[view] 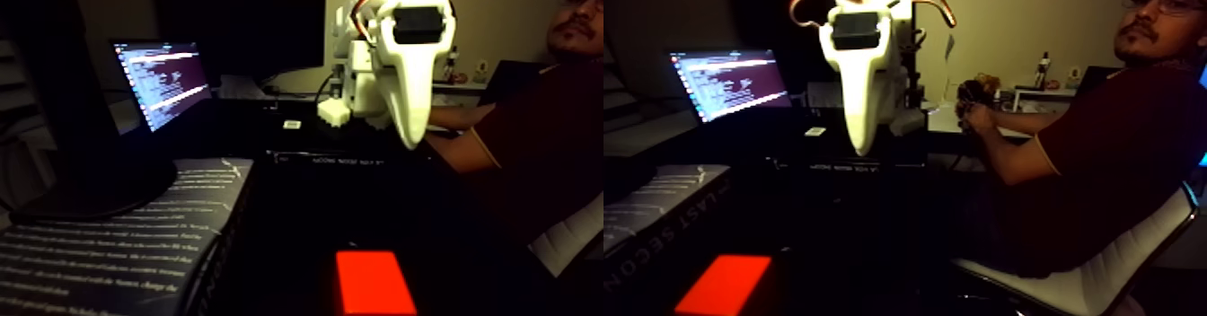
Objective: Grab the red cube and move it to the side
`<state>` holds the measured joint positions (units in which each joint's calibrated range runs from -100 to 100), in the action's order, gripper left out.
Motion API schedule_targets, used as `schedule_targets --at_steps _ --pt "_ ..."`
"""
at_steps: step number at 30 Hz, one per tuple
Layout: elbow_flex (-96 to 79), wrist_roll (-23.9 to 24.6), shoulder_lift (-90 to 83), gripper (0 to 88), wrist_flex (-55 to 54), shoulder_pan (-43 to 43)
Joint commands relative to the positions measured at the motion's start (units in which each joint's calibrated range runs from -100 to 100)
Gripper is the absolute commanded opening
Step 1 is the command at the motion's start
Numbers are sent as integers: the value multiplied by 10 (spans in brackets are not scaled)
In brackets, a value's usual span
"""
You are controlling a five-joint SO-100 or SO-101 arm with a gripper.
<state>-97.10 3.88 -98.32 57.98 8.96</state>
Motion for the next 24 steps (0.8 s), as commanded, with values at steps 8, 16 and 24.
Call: schedule_targets --at_steps 8,16,24 --pt "116 -21 137 7 0 -5" --pt "249 -98 317 8 -8 -51" --pt "418 -120 520 8 -11 -49"
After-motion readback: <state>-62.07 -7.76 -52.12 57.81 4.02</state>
